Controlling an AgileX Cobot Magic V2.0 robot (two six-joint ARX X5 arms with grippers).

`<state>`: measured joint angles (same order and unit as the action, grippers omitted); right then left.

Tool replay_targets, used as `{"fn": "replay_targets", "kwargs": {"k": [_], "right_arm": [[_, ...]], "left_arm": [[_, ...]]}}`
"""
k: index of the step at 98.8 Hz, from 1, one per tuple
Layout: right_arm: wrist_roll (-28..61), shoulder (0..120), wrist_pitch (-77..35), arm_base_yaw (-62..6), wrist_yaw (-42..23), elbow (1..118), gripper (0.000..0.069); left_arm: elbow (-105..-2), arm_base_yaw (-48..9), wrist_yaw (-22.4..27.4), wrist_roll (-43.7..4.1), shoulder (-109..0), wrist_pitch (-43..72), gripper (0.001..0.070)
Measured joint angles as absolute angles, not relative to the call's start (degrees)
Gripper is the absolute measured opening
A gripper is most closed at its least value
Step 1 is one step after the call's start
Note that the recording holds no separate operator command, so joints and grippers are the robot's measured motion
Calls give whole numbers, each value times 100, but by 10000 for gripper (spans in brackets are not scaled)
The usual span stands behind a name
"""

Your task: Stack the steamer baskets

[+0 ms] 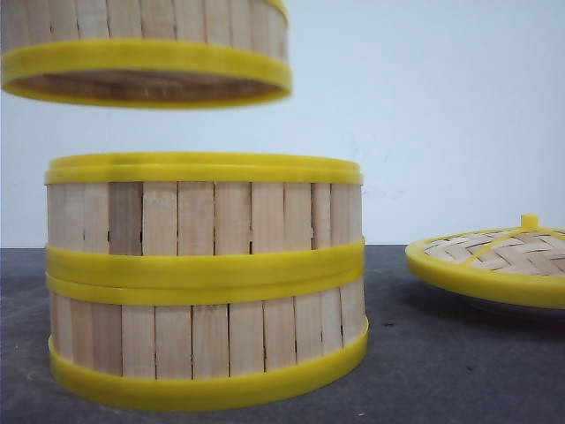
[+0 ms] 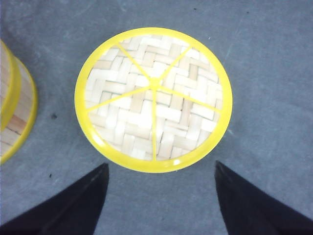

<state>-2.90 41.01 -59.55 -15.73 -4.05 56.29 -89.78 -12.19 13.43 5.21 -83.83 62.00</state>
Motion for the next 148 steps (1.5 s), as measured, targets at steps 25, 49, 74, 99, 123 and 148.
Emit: {"fn": "replay_targets", "kwargs": {"k": [25,49,74,99,123,148], "right_arm": [[-290,4108,-5924,-1573,-405,5629,421],[-290,4112,-5920,-1573,-405,5629,421],[-290,4112,-5920,-1575,-301,5629,421],[-290,4112,-5920,-1573,-298,5629,421],[-290,4112,-5922,-1575,-298,5629,421],[-290,4112,-5922,-1575,-298,5629,421]], "left_arm": [[-8158,-1732,1337,528,-8383,6025,30],[-7937,-1944,1380,464,-8383,5542,30],[-7937,-2045,1389,338,-8405,5332,30],[-7937,-2043,1398,320,-8641,5207,30],[-7937,-2043,1402,296,-8663,5203,30],[-7937,-2056,1404,292,-8667,5199,35]]}}
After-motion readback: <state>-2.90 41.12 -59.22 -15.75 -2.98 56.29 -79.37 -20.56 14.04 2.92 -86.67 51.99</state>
